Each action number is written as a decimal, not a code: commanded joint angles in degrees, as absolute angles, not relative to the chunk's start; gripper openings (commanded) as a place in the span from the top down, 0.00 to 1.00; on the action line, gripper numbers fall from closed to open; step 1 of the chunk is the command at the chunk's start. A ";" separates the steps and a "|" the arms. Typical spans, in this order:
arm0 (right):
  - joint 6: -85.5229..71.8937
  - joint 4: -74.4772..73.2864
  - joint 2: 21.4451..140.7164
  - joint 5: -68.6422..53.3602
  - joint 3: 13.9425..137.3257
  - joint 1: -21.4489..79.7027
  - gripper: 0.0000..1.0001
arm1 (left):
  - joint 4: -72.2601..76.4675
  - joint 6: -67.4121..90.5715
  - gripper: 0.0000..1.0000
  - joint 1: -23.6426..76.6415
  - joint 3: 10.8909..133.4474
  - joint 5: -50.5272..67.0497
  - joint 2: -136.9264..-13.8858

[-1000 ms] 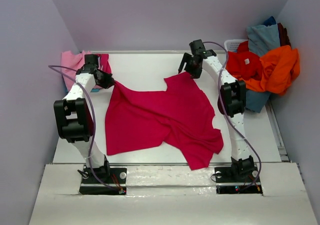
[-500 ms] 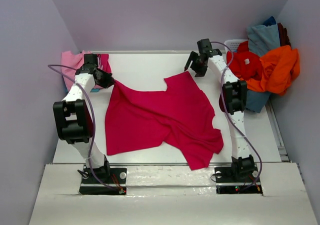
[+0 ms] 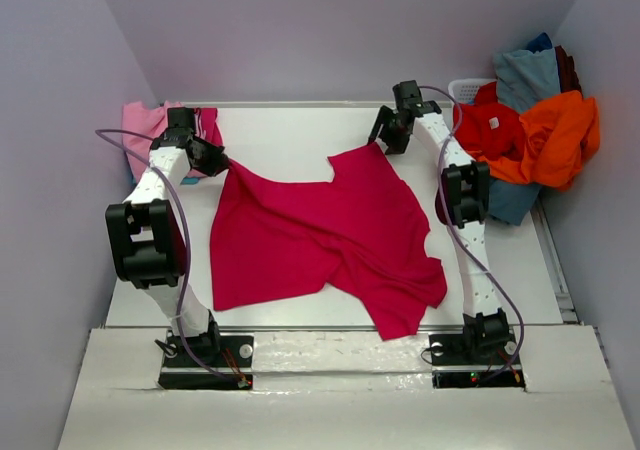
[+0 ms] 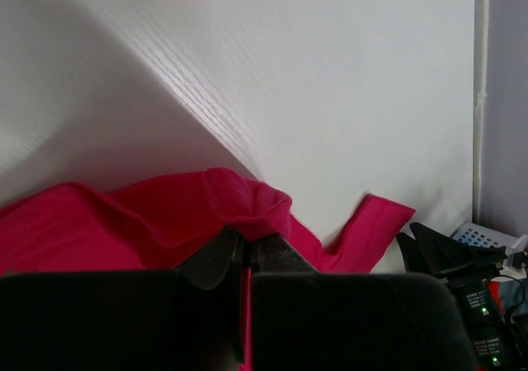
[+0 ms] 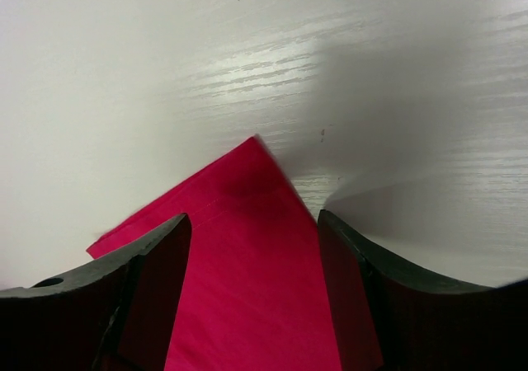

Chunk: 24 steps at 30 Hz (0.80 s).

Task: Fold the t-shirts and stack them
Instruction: Fold the tshirt

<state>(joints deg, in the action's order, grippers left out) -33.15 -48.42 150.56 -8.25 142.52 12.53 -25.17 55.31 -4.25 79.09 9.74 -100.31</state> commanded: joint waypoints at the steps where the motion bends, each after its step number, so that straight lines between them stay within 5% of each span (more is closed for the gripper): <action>1: -31.03 -50.62 155.30 -11.07 143.96 13.97 0.34 | -24.87 54.58 0.94 -4.05 78.22 10.55 -97.29; 13: -29.18 -52.12 157.06 -10.46 138.96 16.44 0.53 | -24.52 54.67 0.94 -4.04 78.22 11.25 -97.56; 17: -28.92 -52.29 156.71 -9.84 137.99 16.44 0.68 | -24.43 54.58 0.94 -4.04 78.22 11.60 -97.73; 20: -29.00 -52.47 156.62 -10.02 137.99 16.44 0.90 | -24.43 54.40 0.94 -4.04 78.13 11.95 -97.82; 24: -29.35 -52.74 156.27 -9.49 137.90 16.44 0.93 | -24.43 53.97 0.94 -4.04 78.05 12.22 -97.91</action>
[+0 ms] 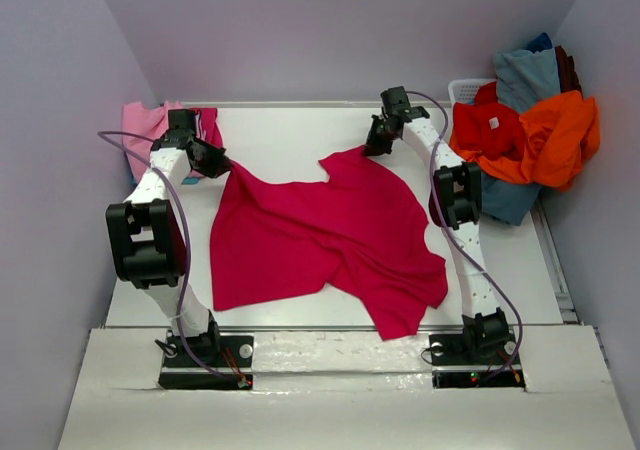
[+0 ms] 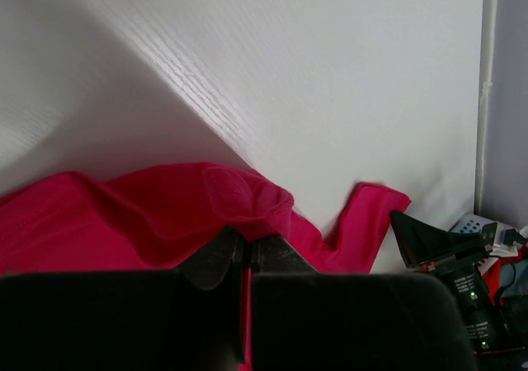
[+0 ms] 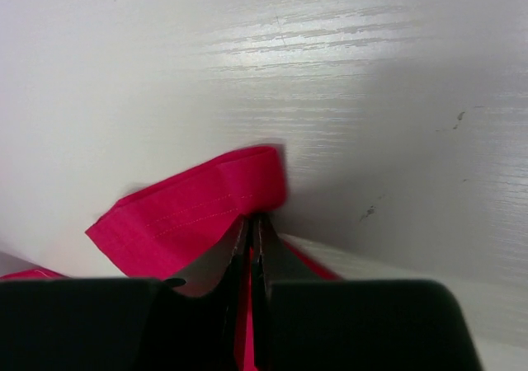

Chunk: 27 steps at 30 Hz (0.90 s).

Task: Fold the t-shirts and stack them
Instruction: Fold the tshirt

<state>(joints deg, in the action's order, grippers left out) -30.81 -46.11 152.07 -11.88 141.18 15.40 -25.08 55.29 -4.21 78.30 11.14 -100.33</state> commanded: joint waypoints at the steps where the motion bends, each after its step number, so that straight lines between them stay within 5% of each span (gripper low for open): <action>1: -29.44 -52.65 155.66 -9.49 137.55 16.44 0.93 | -24.52 53.88 0.94 -4.04 78.22 12.13 -98.00; 15: -31.55 -47.99 140.90 -8.26 125.34 10.20 0.93 | -29.44 43.07 0.94 -3.52 89.20 13.09 -106.34; 27: -31.38 -51.24 136.41 -6.77 128.84 4.39 0.93 | -34.98 34.81 0.94 -0.88 103.08 14.59 -119.35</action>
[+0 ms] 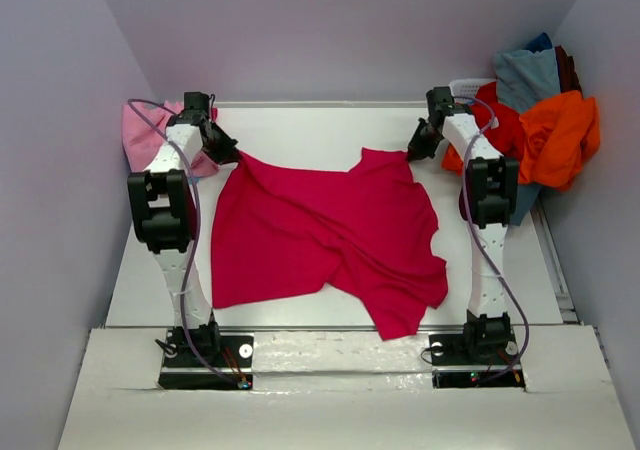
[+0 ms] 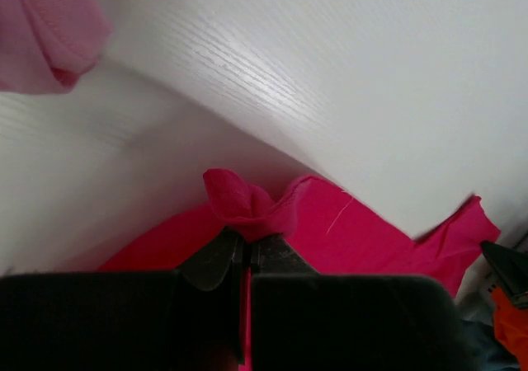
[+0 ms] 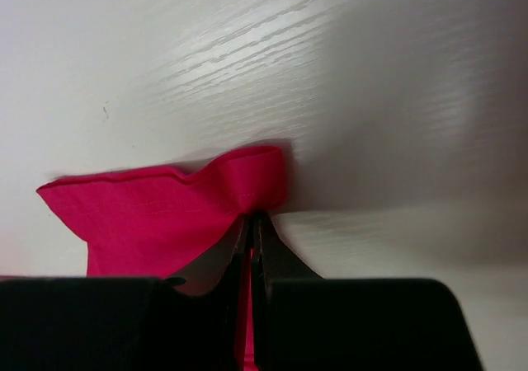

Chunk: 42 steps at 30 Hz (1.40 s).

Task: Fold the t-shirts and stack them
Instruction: Fold the tshirt

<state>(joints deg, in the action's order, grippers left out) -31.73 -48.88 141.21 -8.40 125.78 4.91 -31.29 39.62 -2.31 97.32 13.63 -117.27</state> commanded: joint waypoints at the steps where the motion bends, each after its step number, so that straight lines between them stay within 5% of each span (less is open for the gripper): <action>1: -31.38 -51.24 136.32 -6.68 129.54 3.87 0.93 | -35.59 33.85 0.94 -0.88 105.18 14.33 -121.10; 13: -27.60 -47.11 137.55 -8.09 135.79 3.25 0.93 | -42.01 29.09 0.94 0.70 120.14 8.18 -130.34; 42: -27.60 -44.91 136.14 -6.77 147.04 1.59 0.93 | -43.42 24.52 0.94 0.70 129.02 3.16 -138.43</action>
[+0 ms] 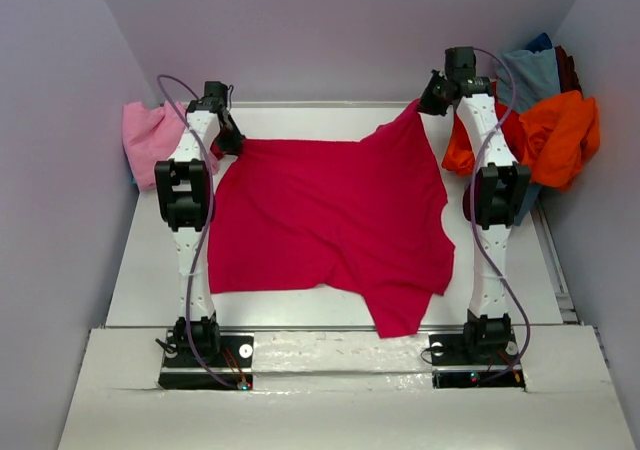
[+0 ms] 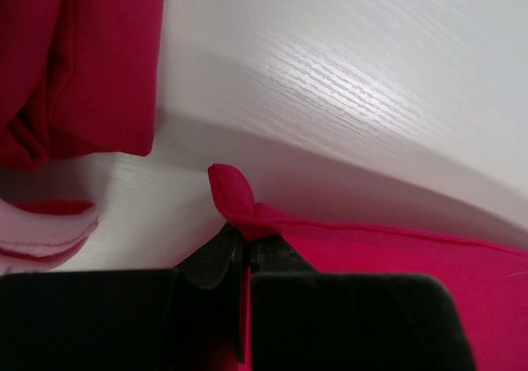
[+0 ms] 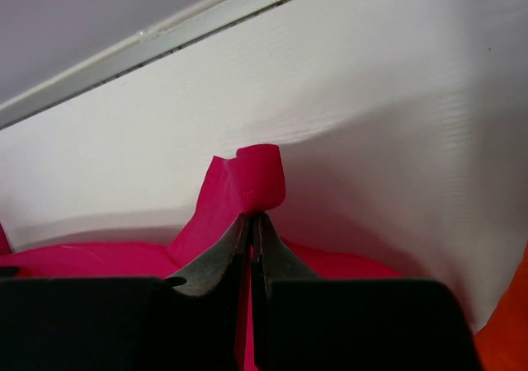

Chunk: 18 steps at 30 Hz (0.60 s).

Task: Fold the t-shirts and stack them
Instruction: Fold the tshirt

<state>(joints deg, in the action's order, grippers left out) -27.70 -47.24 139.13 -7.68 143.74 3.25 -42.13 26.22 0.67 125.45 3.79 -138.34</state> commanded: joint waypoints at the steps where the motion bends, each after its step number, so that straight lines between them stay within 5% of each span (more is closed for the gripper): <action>1: -27.68 -44.74 136.14 -7.03 147.13 1.58 0.93 | -43.50 24.52 0.94 0.70 129.28 3.25 -138.95; 18: -25.66 -43.68 133.77 -7.03 146.43 1.05 0.93 | -43.33 22.50 0.94 0.70 133.33 1.85 -142.73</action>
<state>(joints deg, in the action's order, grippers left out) -26.92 -47.09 139.09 -7.70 144.49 1.50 -42.76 24.16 0.69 129.73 3.77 -142.78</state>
